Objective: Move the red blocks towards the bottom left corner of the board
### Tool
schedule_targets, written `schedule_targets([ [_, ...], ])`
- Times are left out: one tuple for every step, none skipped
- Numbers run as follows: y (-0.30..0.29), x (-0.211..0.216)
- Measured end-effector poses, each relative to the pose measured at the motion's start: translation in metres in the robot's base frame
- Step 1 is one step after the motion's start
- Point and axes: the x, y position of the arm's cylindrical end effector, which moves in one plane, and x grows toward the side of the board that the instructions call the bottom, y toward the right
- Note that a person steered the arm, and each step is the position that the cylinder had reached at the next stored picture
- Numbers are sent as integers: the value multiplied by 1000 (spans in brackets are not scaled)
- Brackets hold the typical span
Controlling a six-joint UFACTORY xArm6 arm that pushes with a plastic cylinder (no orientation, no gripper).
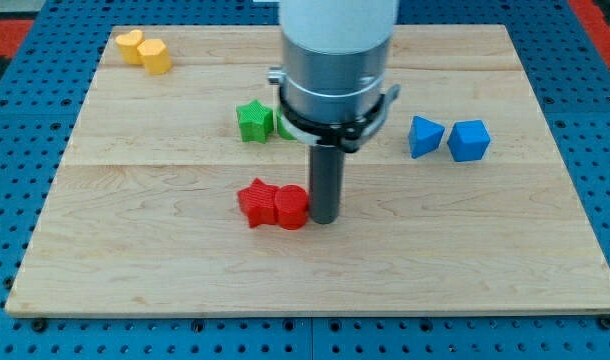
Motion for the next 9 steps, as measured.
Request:
schedule_targets([
  [-23, -4],
  [-49, -9],
  [-67, -19],
  [-99, -23],
  [-139, -24],
  [-154, -29],
  [-160, -31],
  [-161, -36],
  [-174, -49],
])
